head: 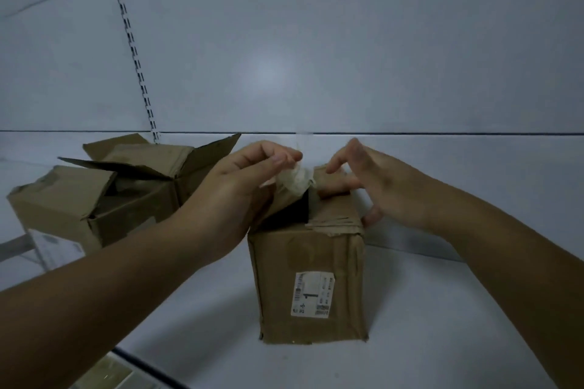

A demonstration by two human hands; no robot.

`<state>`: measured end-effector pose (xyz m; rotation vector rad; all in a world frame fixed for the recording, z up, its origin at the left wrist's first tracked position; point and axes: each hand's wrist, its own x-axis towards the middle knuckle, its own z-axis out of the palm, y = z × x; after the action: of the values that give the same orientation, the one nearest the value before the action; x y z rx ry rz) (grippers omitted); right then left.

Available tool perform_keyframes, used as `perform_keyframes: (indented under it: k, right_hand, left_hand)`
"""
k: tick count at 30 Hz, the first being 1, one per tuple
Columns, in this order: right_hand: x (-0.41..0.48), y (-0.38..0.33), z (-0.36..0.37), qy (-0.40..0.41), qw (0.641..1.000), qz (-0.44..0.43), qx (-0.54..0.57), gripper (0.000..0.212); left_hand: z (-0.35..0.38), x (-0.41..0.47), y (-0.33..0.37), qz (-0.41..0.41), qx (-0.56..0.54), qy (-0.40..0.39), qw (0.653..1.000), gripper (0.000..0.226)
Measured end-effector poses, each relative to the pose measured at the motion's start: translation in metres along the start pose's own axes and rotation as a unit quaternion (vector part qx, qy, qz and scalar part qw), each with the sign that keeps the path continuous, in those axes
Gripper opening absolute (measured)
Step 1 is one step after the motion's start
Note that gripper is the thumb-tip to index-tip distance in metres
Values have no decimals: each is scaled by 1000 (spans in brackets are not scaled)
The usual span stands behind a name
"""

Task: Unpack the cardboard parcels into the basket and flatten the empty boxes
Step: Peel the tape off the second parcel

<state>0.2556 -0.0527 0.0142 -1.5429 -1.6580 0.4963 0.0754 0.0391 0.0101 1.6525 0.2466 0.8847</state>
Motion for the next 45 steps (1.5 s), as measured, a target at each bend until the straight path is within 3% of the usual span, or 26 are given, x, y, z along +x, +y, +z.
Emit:
perform_keyframes:
  k: [3,5,8,11,13,16,18,19,21,26,29,31,34,36,38,40,42,44,45]
  right_hand:
    - [1,2,12,92,986,-65,-121,83]
    - [0,1,16,106,965,-124,-206,83]
    - [-2,-7,16,77,957,-200,-197,52]
    - [-4,-12,18,86,958,-214,-172,22]
    - [-5,-12,18,94,958,-195,-190,7]
    - [-4,-10,11,119,970,-109,-179,30]
    - [-3,-8,6,131,976,-65,-159,34]
    - [-3,-7,5,134,978,-54,-149,35]
    - [-4,-7,4,126,981,-49,-138,34]
    - [-3,-6,9,72,990,-78,-97,21]
    - [-3,-5,9,58,993,-81,-59,24]
    - [-2,-3,4,70,995,-55,35,28]
    - [2,2,-2,141,980,12,141,29]
    - [6,4,-1,208,949,48,233,28]
    - [10,3,-3,246,917,65,307,32]
    - [11,1,-4,270,911,50,307,38]
    - [8,-1,-11,341,923,19,175,40]
    - [3,-5,-28,412,900,-15,140,34]
    - [0,-7,-38,419,884,-25,205,32]
  left_hand:
    - [-2,2,1,-17,-11,-27,999,10]
    - [-3,3,4,-30,-24,-55,998,14]
    - [1,0,7,-25,-25,-78,996,26]
    - [6,-10,3,36,118,-1,992,29]
    - [3,-17,0,68,149,88,983,21]
    - [1,-29,-6,71,125,99,985,14]
    - [8,-37,-15,71,223,45,971,22]
    - [12,-40,-19,89,307,28,947,29]
    - [14,-39,-27,126,387,39,912,38]
    - [0,-31,-40,95,271,24,958,30]
    - [-4,-28,-49,115,256,9,960,26]
    - [-5,-27,-52,131,264,3,956,24]
    - [-3,-28,-44,122,306,-7,944,23]
    - [4,-30,-31,119,352,34,928,23]
    - [21,-32,-19,144,403,63,901,41]
    - [43,-31,-15,166,520,8,838,63]
    - [45,-26,-19,139,612,-71,775,66]
    - [17,-12,-17,113,586,-143,790,55]
    - [-3,-6,-13,89,550,-193,808,52]
